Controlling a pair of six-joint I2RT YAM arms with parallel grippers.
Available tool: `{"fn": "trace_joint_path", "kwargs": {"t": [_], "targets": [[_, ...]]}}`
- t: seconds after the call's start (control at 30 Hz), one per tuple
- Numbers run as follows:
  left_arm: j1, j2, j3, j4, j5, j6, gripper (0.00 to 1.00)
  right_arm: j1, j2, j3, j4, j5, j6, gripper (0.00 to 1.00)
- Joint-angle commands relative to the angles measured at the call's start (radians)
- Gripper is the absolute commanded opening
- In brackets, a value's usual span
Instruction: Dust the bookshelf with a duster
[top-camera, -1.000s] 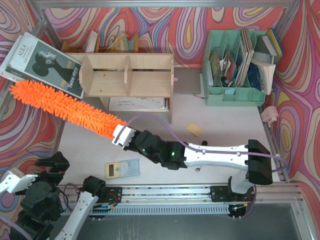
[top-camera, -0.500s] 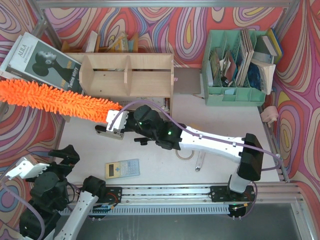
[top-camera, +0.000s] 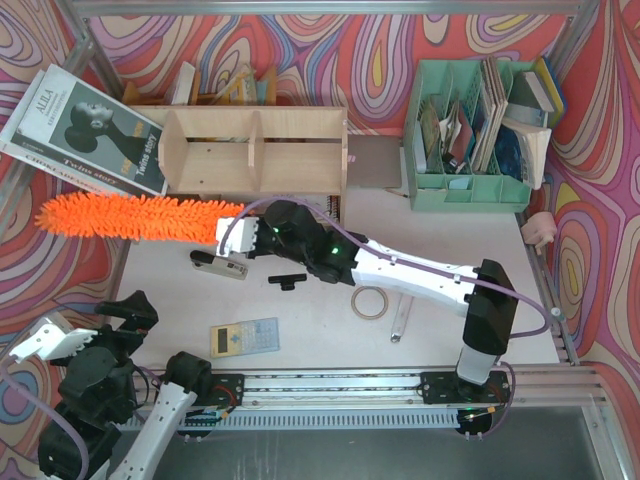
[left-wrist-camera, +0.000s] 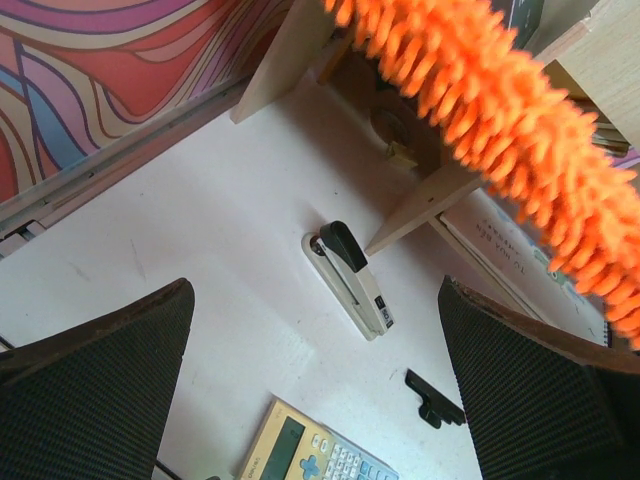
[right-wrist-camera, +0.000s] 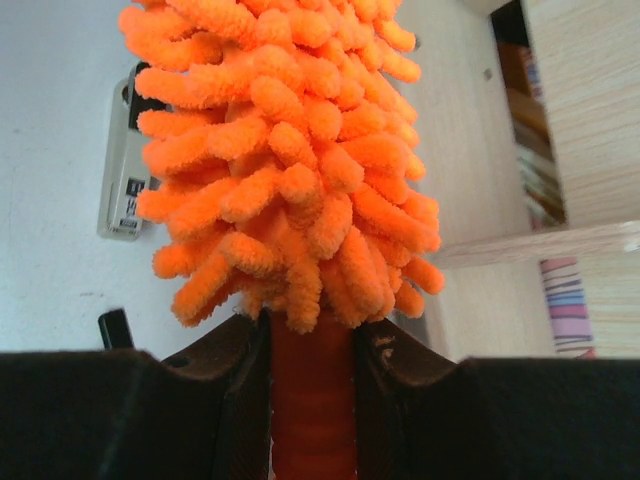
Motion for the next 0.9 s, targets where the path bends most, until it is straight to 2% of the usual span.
{"fn": "trace_joint_path", "kwargs": {"t": [0.0,0.23,0.63,0.87], "targets": [[-0.007,-0.005,-0.009,0.009,-0.017,0.0,0.98,0.003,-0.019,0.128,0.063,-0.021,-0.024,0.0],[-0.006,0.0,-0.009,0.005,-0.024,-0.002,0.98,0.0,0.002,0.235,0.003,-0.037,-0.081,0.0],[-0.007,0.007,-0.01,0.004,-0.027,-0.006,0.98,-0.01,0.001,0.126,0.052,0.044,-0.08,0.0],[-0.006,0.012,-0.009,0.007,-0.017,-0.002,0.98,-0.009,0.003,0.182,0.019,0.07,-0.085,0.0]]}}
